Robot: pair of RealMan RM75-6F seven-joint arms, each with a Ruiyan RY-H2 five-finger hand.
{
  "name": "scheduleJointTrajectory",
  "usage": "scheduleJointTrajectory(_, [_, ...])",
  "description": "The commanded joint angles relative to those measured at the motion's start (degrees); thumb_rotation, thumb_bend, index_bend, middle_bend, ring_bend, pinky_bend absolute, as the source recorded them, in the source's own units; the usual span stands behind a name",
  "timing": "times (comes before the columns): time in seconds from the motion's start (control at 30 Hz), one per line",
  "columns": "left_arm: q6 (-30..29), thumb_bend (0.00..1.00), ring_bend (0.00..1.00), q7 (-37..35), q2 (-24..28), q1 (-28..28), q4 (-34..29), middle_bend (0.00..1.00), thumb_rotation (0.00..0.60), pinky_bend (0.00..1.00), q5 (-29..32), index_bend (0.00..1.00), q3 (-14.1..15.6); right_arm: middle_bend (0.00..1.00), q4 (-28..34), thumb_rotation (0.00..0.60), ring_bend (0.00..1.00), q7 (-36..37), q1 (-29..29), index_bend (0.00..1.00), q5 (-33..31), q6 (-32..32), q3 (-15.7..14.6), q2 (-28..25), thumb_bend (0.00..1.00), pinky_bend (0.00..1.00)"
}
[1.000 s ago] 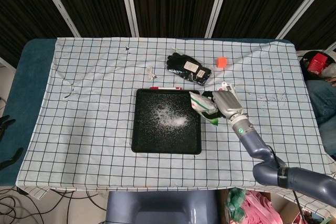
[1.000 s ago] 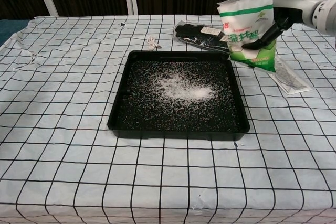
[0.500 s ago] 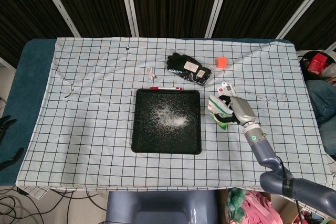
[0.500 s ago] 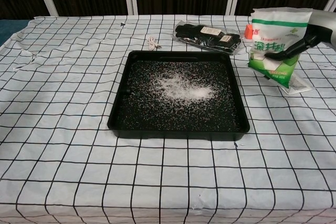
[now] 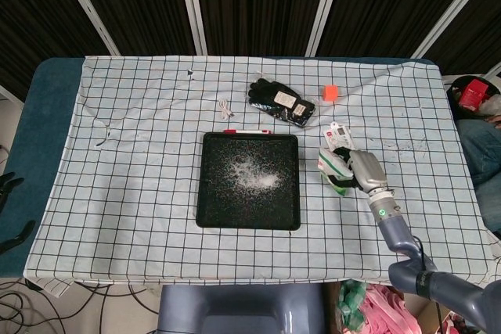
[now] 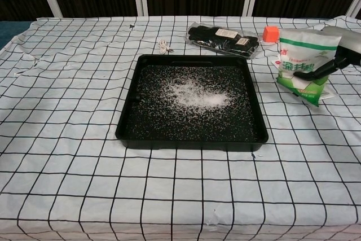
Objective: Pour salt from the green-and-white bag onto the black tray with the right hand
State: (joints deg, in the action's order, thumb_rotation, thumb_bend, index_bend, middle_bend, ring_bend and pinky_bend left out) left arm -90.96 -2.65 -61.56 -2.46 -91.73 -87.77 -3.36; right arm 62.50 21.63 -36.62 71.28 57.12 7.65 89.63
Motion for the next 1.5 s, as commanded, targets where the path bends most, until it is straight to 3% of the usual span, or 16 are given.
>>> scheduleJointTrajectory(0.03, [0.0,0.26,0.0,-0.1,0.0,0.0,0.0,0.13,0.6,0.06,0.0,0.18,0.0,0.38,-1.1,0.6,0.48,0.6,0.4,0.52,0.7,-0.3,0.0,0.8,0.39,0.51])
scheduleJointTrajectory(0.47, [0.1,0.26,0.0,-0.1,0.1,0.0,0.0,0.13,0.6,0.06,-0.1,0.18,0.0,0.35,1.4,0.6,0.45,3.3,0.7,0.52,0.6,-3.3,1.6,1.1,0.35,0.5])
scheduleJointTrajectory(1.0, [-0.1,0.26,0.0,-0.5,0.3,0.1,0.0,0.13,0.6,0.06,0.1,0.17,-0.1,0.32,5.3,0.6,0.43,-4.9,1.1,0.51,-4.3,-4.0,4.4,3.3,0.33,0.46])
scheduleJointTrajectory(1.27, [-0.2,0.26,0.0,-0.6,0.2,0.2,0.0,0.12,0.6,0.06,0.2,0.17,-0.2,0.18,8.6,0.6,0.24,-6.7,1.2,0.34,-5.6,-6.7,4.5,1.0,0.24,0.32])
scheduleJointTrajectory(1.5, [0.1,0.26,0.0,-0.3,0.1,0.1,-0.1,0.12,0.6,0.06,0.3,0.17,-0.1,0.13,10.5,0.6,0.21,-7.3,1.8,0.24,-6.6,-8.3,4.3,-0.6,0.22,0.3])
